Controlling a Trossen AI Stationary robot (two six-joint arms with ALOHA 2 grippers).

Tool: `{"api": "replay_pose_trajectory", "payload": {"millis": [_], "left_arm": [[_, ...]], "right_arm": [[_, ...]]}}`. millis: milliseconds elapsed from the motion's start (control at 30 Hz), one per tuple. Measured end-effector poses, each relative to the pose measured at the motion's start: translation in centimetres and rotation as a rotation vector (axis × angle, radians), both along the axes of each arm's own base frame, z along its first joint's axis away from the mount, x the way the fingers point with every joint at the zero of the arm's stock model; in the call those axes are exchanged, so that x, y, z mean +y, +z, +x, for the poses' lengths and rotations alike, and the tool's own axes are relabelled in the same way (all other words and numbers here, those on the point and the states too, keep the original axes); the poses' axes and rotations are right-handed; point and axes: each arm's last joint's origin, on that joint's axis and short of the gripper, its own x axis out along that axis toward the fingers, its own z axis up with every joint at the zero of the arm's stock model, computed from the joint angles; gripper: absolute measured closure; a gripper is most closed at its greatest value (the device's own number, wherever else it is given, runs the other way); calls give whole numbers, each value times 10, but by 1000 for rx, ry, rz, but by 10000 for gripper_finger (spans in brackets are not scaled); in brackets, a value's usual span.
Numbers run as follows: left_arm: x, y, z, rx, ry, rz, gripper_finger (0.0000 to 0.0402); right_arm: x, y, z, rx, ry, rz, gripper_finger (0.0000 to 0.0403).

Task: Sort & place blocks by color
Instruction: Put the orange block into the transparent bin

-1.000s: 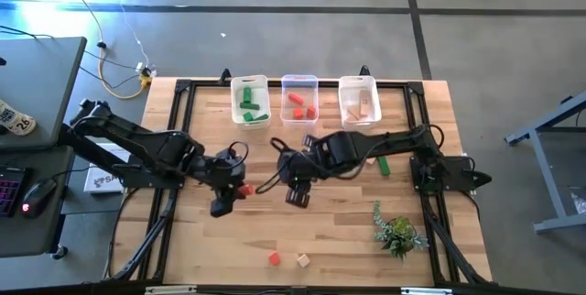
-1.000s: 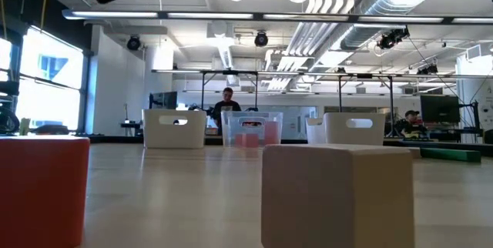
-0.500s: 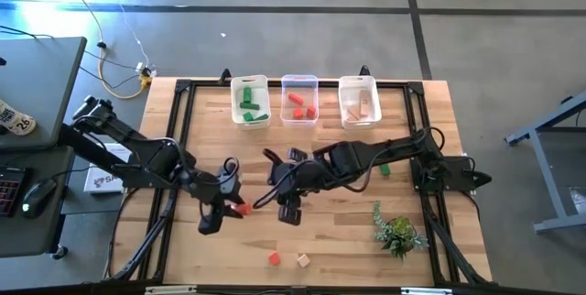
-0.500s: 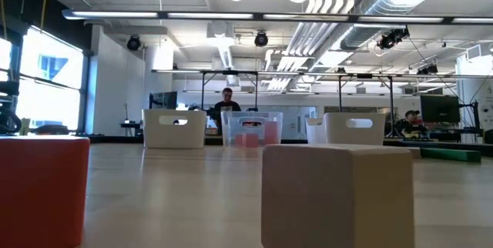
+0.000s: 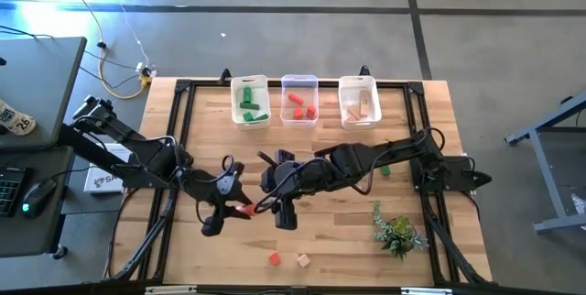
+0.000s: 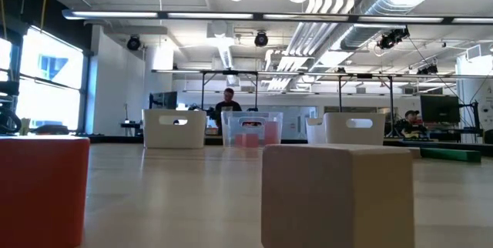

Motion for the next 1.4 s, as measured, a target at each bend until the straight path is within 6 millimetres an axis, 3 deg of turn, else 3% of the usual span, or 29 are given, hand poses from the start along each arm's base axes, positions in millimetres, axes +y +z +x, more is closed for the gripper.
{"api": "replay_pose_trajectory", "payload": {"millis": [367, 967, 1400], "left_arm": [[13, 2, 6, -30, 77, 10, 292], [12, 14, 13, -167, 102, -22, 293], [12, 13, 13, -167, 110, -4, 291]], "right_arm": [[1, -1, 0, 5, 66, -33, 176], [1, -1, 0, 6, 89, -42, 181], [-5, -2, 1, 21, 21, 6, 298]]}}
